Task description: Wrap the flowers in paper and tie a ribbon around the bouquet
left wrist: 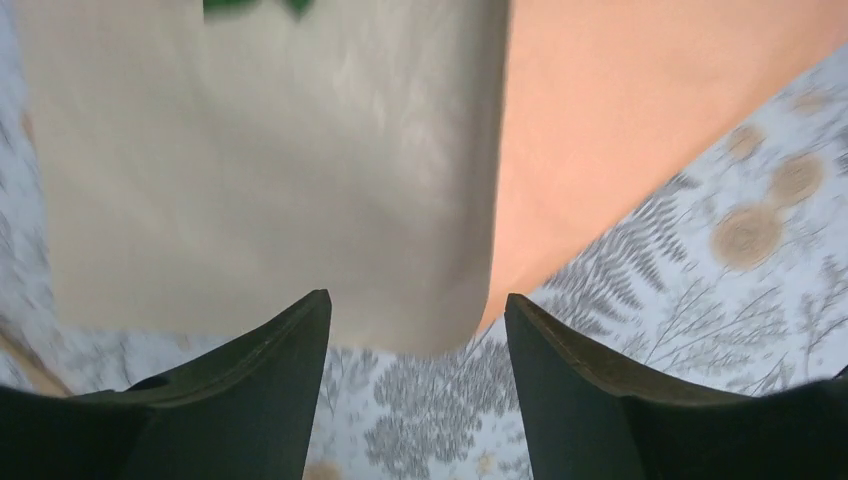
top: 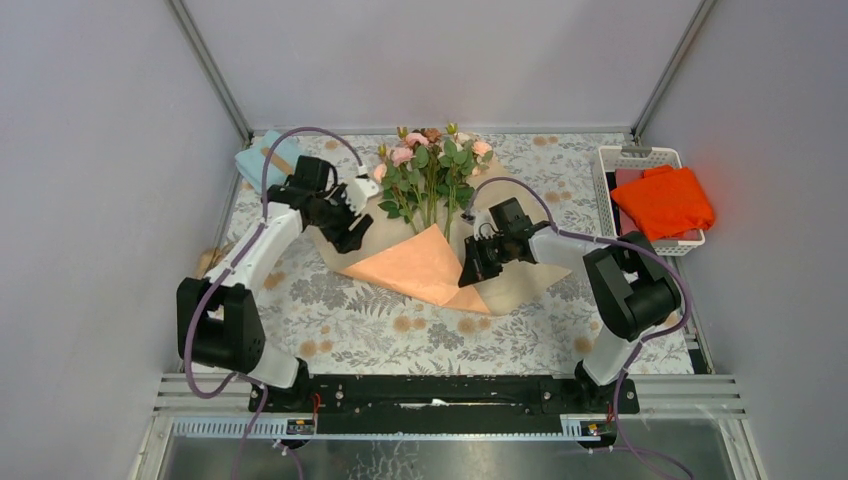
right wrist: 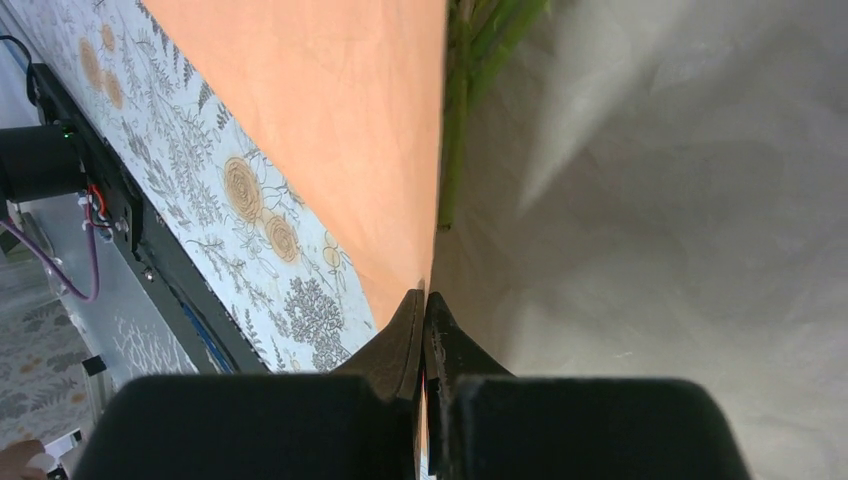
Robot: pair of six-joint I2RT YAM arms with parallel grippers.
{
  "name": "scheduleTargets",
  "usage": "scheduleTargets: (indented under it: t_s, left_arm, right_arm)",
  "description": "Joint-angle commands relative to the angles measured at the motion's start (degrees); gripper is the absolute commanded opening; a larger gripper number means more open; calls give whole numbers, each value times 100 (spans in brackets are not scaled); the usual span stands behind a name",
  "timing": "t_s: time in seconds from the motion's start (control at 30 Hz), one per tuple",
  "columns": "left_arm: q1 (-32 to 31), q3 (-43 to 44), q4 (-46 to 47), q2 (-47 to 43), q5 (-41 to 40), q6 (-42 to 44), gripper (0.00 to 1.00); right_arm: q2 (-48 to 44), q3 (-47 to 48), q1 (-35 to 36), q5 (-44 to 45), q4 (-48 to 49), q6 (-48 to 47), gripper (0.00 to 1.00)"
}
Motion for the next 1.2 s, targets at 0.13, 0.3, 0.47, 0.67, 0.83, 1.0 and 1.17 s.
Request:
scheduleTargets:
  t_s: [0.13,0.3,0.47,0.67,0.83,1.0,1.17]
  left_arm:
    - [-1755,-163,647,343,444,-597,35]
    - [-1869,-479,1499,833,121,-636,22]
    - [-1869,-940,1578,1118,-253,-385,17]
    - [-1751,-1824,1227,702,-280,41,14]
    - [-1481,-2317,992,379,-718,375,14]
    - [-1345,-1837,467,195,-940,451,16]
    - [-1453,-608,-552,2,-529,420,22]
  right_arm:
    - [252,571,-48,355,-439,-201,0]
    - [309,710,-48,499,-640,-319,0]
    - [303,727,-98,548,-699,-385,0]
    - [333,725,-179,669,-767,-403,0]
    - [416,796,-179,691,-852,-432,0]
    - [456,823,-180,756,-914,-426,0]
    - [494,843,-180,771,-942,-384,0]
